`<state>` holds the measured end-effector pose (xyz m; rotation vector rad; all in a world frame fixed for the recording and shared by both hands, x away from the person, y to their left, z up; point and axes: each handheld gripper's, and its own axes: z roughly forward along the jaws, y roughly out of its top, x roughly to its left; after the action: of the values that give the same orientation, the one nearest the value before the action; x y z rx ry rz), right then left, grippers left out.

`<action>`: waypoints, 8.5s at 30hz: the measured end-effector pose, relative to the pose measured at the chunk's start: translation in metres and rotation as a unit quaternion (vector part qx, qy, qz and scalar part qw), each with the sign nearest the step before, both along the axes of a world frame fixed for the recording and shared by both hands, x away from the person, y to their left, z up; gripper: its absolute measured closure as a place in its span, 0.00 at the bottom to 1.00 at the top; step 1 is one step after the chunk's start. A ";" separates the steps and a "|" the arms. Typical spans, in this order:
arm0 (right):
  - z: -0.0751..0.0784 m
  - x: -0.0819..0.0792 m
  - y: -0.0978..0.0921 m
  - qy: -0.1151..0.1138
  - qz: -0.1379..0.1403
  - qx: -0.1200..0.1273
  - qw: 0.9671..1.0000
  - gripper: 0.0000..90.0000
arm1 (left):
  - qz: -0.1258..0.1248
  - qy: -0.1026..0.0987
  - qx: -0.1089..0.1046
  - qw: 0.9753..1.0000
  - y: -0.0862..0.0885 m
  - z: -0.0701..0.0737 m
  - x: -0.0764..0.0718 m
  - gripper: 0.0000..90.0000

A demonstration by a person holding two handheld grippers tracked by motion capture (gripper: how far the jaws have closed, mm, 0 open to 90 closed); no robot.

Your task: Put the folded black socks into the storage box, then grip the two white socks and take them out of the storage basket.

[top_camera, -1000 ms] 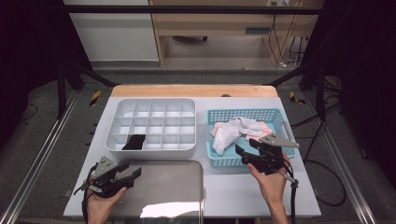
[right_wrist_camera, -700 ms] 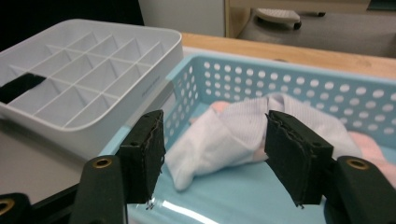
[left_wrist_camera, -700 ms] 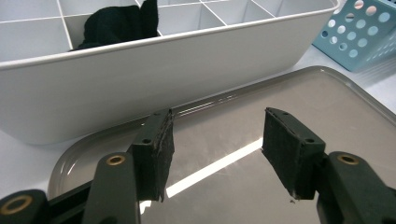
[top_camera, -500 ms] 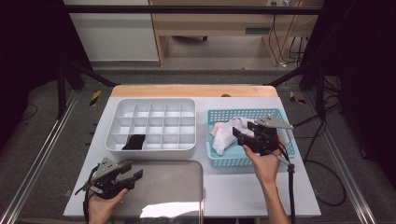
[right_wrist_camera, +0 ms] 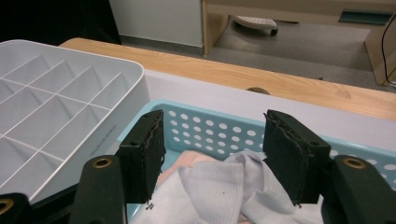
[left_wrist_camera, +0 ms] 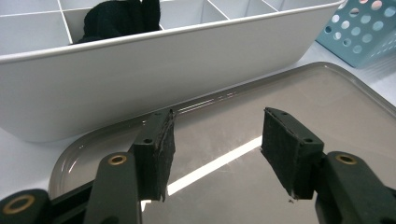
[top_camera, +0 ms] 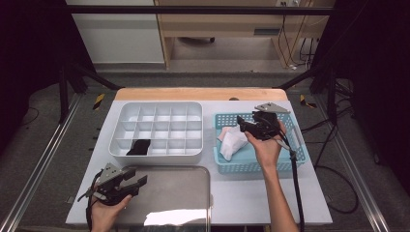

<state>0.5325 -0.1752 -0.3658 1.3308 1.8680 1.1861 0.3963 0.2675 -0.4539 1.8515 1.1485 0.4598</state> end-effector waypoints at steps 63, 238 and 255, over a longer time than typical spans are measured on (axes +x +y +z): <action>-0.075 0.043 0.015 0.162 0.060 -0.038 0.984 0.48 | -0.004 0.007 0.009 1.000 -0.001 -0.004 0.004 0.51; -0.083 -0.155 -0.044 0.059 0.096 0.004 0.994 0.55 | 0.010 0.010 -0.003 1.000 0.003 -0.001 0.001 0.49; -0.033 -0.128 -0.055 -0.011 0.040 0.022 0.999 0.52 | 0.012 0.013 -0.003 1.000 0.004 -0.001 0.003 0.48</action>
<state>0.4049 -0.2305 -0.3988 1.2703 1.9052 1.2835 0.3990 0.2710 -0.4549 1.8447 1.1898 0.4471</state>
